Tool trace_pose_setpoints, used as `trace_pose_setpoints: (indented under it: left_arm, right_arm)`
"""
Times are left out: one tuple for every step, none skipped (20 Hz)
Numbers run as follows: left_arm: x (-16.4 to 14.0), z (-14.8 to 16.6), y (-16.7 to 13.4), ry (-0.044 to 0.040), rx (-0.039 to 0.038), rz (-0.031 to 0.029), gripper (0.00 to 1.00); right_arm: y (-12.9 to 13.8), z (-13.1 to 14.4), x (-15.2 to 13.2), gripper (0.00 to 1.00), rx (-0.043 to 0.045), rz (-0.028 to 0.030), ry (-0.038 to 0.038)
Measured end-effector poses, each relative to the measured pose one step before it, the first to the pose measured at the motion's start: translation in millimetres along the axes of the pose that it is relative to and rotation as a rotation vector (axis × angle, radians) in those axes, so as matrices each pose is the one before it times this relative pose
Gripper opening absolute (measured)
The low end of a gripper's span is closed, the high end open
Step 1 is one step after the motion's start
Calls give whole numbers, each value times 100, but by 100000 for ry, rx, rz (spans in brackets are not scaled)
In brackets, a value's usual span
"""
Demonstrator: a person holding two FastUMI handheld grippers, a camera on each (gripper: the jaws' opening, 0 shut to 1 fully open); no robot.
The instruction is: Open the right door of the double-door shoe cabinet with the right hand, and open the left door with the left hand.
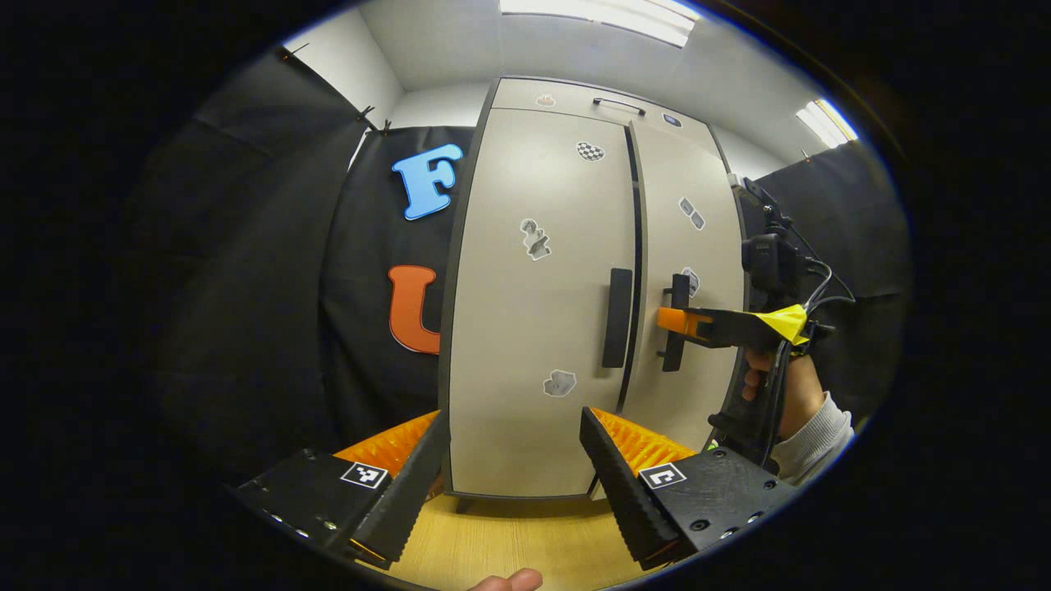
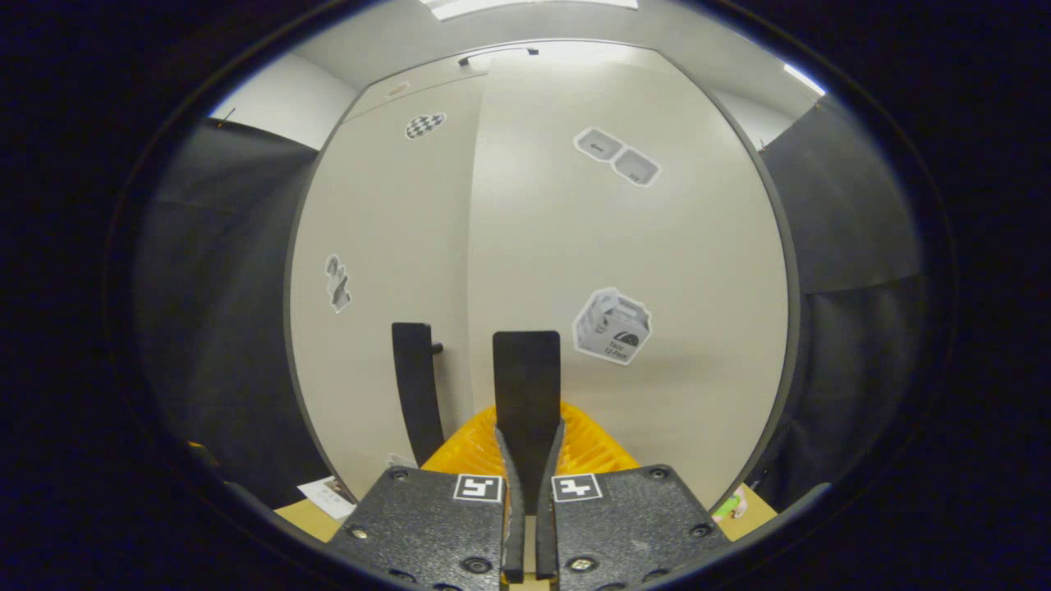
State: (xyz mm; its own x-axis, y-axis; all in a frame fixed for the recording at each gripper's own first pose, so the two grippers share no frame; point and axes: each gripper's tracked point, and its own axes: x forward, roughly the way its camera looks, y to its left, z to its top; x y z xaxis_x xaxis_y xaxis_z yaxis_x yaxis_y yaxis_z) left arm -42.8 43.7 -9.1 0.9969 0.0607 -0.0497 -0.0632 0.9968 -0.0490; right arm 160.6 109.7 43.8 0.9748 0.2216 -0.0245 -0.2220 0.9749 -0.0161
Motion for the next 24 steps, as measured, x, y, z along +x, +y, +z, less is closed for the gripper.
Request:
trace_pose_setpoints:
  left_arm:
    - [-81,-74,-439,48,96,-6,95]
    - [-72,40,-568,105,-20,123,95]
    - [13,-91,-571,364,-159,228,95]
    - [-77,-151,-665,237,-188,-74,95]
    - [35,96,-743,-827,120,-261,95]
    - [172,251,-757,-1148,728,-74,95]
    - [-46,-107,-547,83,998,395,95]
    - [-107,121,-578,-858,835,627,95]
    - [-102,38,-666,-272,410,462,95]
    - [-81,-87,-687,-68,27,-9,95]
    - [-55,-72,-734,163,-264,-252,95]
    - [-33,-15,-699,270,-270,-322,95]
    - [-11,-14,-834,118,26,-503,95]
    - [-61,167,-697,-111,380,-358,95]
    - [-95,-40,-613,108,514,-85,95]
    - [-49,-155,-671,347,365,-326,95]
    - [-14,-143,-637,193,247,-602,95]
    - [75,39,-656,141,86,-635,95]
    - [15,-14,-670,-22,12,-847,95]
    - [-15,8,-707,18,-47,-914,95]
    - [45,32,-640,-83,-147,-1008,95]
    - [174,-49,-493,41,-227,-812,95]
    - [36,-118,-423,250,-146,-600,95]
    - [126,-132,-267,406,-113,-444,95]
  right_arm:
    - [-110,12,-777,9,-361,1662,282]
    - [-124,22,-866,9,588,2095,549]
    - [-106,-54,-866,9,612,2239,592]
    - [-159,2,-877,9,250,1842,492]
    - [-87,-7,-544,9,-467,1385,284]
    - [-181,89,-571,9,-650,1115,-216]
    - [-181,86,-760,9,84,1257,-292]
    - [-209,141,-715,9,744,1235,-344]
    - [-277,187,-770,9,240,1283,0]
    - [-232,86,-689,9,-197,1076,306]
    - [-599,-40,-1257,9,-36,663,503]
    - [-595,-215,-1470,9,-377,764,336]
    - [-613,-97,-1385,9,-347,718,253]
    - [-559,14,-926,9,229,703,-103]
    - [-542,90,-699,9,570,520,-139]
    - [-703,73,-879,8,423,137,-97]
    - [-691,43,-839,9,-36,-229,107]
    - [-735,85,-766,9,-608,-435,331]
    - [-740,-106,-892,9,-233,-901,401]
    - [-770,2,-651,8,-329,-1030,312]
    - [-523,92,-442,8,-230,-1005,-8]
    - [-601,98,-449,8,-82,-874,-179]
    - [-481,-57,-321,8,30,-708,-85]
    - [-470,-15,-322,8,-35,-695,-41]
